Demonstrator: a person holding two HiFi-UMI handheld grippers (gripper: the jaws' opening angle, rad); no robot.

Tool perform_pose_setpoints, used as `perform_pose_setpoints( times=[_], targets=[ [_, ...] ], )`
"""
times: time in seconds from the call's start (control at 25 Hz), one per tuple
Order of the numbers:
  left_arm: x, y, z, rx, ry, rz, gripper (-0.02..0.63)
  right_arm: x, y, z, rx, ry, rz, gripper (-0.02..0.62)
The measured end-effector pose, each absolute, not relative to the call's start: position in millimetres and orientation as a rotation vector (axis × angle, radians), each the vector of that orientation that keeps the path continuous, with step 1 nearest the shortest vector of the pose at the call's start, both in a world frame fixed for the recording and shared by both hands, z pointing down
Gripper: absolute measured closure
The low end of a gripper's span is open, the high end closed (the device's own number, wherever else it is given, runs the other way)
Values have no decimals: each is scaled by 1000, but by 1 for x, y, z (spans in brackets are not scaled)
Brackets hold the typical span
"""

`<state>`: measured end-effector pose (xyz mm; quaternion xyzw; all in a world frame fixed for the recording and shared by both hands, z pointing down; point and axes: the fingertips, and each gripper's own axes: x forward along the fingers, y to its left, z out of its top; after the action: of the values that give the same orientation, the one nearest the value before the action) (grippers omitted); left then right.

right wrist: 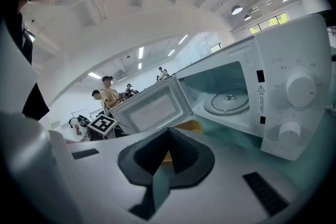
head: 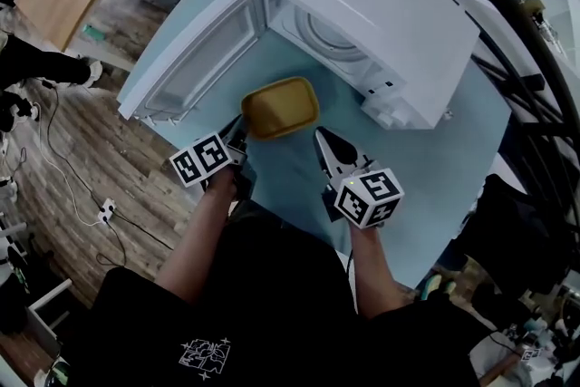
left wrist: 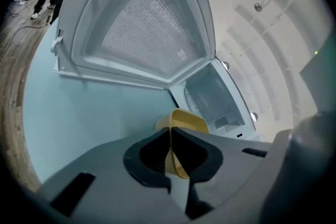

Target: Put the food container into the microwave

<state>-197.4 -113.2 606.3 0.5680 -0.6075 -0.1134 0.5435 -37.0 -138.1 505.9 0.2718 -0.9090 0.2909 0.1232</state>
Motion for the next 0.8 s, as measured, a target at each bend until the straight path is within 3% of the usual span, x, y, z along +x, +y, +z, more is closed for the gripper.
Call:
perform_pose_setpoints(
  times=[0.8],
  targets=[
    [-189, -166, 583, 1428, -1415, -278, 580, -23, -162, 495, 986, -2647, 888, 589]
  ],
)
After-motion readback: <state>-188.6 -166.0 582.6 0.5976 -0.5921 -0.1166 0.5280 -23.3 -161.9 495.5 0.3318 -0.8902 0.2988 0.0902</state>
